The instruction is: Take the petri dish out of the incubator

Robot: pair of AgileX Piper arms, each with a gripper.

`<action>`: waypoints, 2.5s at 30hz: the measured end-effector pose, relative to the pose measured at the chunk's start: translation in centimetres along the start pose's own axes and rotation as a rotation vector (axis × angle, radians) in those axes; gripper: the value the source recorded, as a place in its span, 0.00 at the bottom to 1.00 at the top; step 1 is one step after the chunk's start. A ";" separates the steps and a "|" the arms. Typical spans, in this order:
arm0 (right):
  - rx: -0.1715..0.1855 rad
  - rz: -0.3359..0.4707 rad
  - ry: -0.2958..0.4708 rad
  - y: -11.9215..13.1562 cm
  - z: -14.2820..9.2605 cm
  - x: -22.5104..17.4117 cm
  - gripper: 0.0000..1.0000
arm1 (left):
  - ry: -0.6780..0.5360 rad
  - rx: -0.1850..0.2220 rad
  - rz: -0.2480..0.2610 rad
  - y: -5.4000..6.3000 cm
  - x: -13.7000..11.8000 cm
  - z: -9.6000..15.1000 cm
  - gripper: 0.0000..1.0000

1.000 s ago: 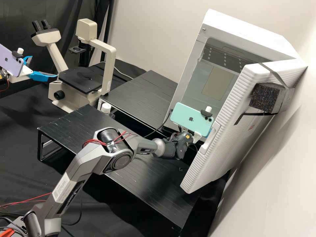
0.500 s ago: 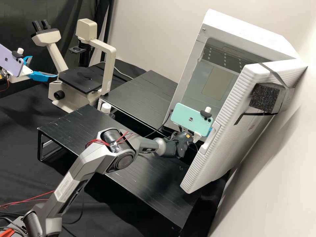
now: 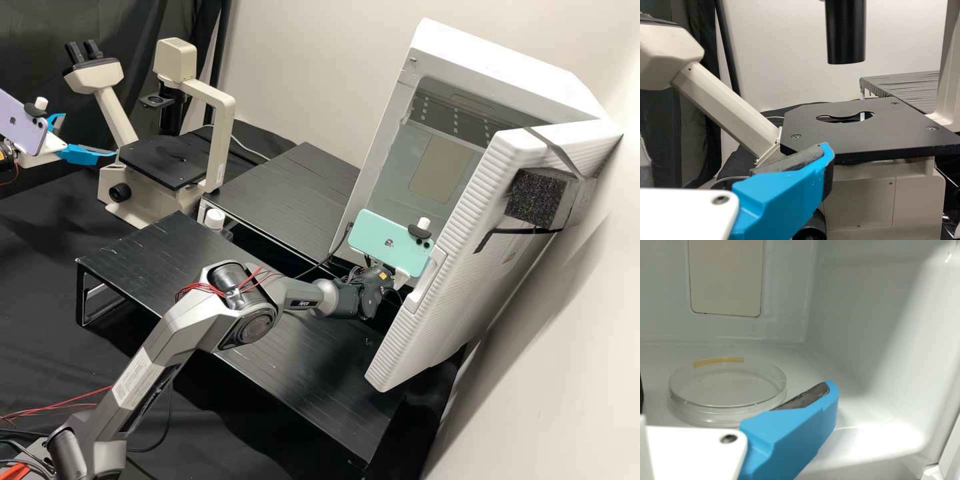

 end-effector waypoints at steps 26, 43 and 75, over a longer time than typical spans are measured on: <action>0.005 0.010 -0.028 0.4 0.0 0.1 0.00 | 0.000 0.000 0.000 0.0 0.0 0.0 1.00; 0.013 0.013 -0.029 0.5 0.0 0.1 0.00 | 0.000 0.000 0.000 0.0 0.0 0.0 1.00; 0.035 0.078 0.031 3.0 -0.4 -3.5 0.00 | 0.000 0.000 0.000 0.0 0.0 0.0 1.00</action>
